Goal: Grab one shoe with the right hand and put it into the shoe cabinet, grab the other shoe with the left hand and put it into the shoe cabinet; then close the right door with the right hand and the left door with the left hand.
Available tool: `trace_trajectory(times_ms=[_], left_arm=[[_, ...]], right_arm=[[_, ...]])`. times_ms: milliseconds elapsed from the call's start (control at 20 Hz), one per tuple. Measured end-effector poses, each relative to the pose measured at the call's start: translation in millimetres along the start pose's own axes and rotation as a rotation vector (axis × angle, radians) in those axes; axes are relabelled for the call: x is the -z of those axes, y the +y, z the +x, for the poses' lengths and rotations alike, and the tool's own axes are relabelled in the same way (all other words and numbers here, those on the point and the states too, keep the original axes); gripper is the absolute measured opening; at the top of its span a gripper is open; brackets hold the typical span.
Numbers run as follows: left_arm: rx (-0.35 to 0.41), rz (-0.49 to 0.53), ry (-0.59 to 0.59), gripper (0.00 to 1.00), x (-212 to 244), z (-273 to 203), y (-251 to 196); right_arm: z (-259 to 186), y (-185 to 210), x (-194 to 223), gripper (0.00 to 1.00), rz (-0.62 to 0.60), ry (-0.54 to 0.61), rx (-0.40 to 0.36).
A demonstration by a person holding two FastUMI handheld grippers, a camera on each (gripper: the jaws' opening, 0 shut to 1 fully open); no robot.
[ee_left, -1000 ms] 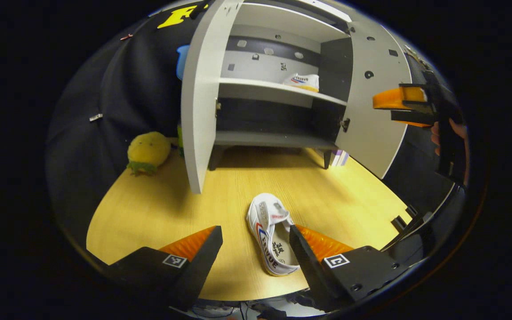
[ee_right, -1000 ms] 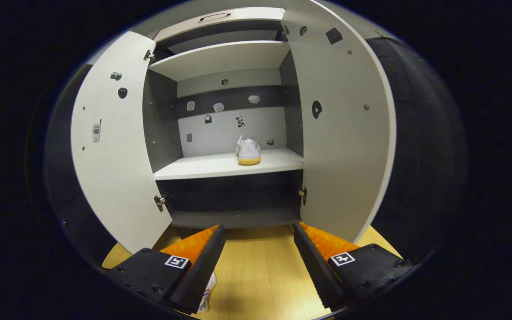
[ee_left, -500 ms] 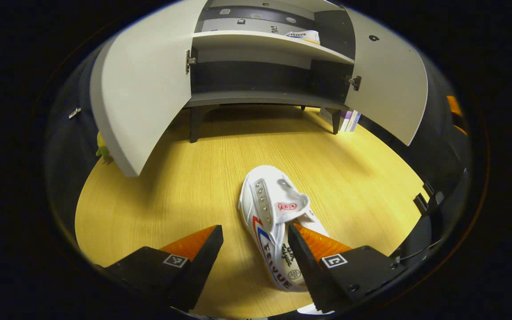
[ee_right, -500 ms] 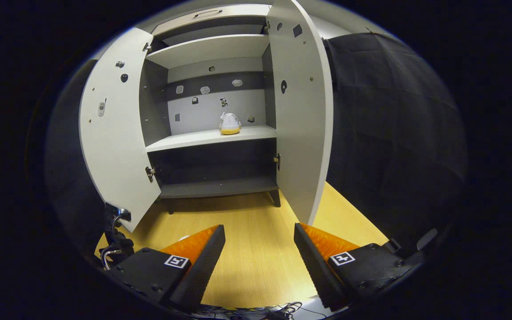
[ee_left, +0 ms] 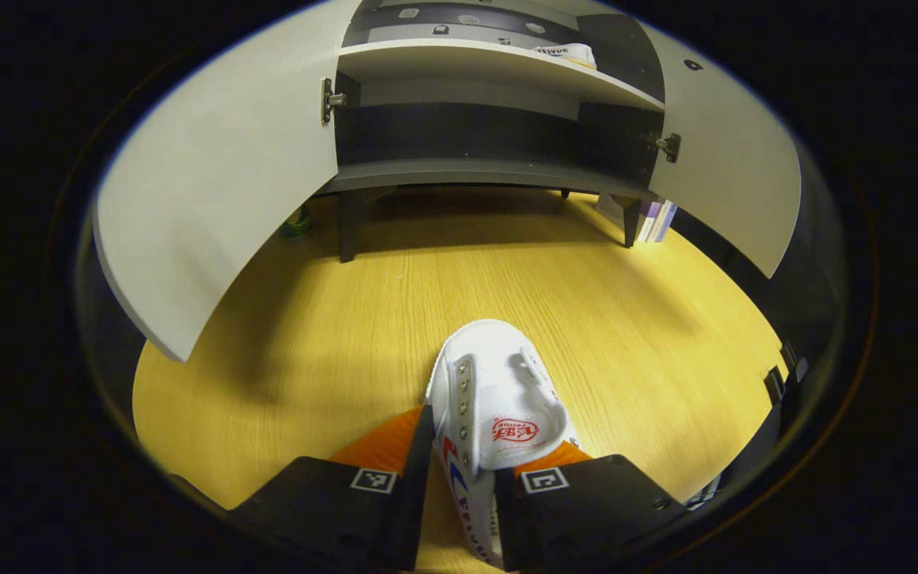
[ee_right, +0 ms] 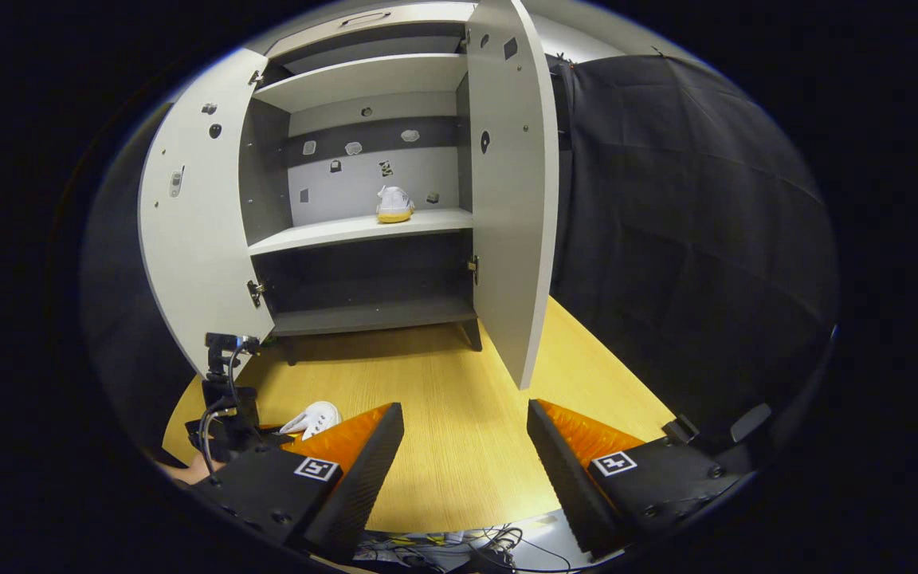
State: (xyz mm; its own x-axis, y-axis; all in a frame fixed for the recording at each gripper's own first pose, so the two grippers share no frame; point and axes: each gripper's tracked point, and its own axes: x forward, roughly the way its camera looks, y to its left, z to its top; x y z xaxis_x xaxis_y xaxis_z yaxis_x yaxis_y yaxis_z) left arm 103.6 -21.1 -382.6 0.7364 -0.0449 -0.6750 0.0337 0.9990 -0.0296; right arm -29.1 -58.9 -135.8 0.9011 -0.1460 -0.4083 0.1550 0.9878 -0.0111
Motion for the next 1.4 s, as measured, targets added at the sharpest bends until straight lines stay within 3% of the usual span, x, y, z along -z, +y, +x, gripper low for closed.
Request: trace_trajectory(times_ms=[50,100,200,300,450,650,900,1100,1400], left_arm=[[-0.031,0.021,0.025,0.39,4,2,5],[-0.051,0.035,0.038,0.27,6,2,9],[-0.059,0.05,0.054,0.12,5,3,11],[-0.062,0.047,0.074,0.1,5,1,12],[-0.069,-0.068,0.064,0.06,-6,-8,12],[-0.086,-0.098,0.022,0.05,-37,-43,9],[-0.083,-0.081,-0.1,0.05,-121,-93,-3],[-0.046,-0.062,-0.22,0.05,-205,-129,-22],[-0.086,-0.038,-0.335,0.05,-337,-142,-18]], right_arm=[[0,-3,-2,0.99,-0.002,-0.006,0.0],[1,-6,-5,0.99,-0.002,-0.011,-0.001],[4,-10,-6,0.99,-0.007,-0.012,-0.014],[9,-14,-7,0.99,-0.026,-0.012,-0.034],[11,-23,-12,0.99,-0.054,-0.023,-0.064],[13,-36,-16,0.99,-0.083,-0.038,-0.104],[20,-49,-24,0.99,-0.108,-0.053,-0.15],[18,-76,-45,0.99,-0.097,-0.095,-0.134],[21,-111,-73,0.99,-0.055,-0.168,-0.115]])
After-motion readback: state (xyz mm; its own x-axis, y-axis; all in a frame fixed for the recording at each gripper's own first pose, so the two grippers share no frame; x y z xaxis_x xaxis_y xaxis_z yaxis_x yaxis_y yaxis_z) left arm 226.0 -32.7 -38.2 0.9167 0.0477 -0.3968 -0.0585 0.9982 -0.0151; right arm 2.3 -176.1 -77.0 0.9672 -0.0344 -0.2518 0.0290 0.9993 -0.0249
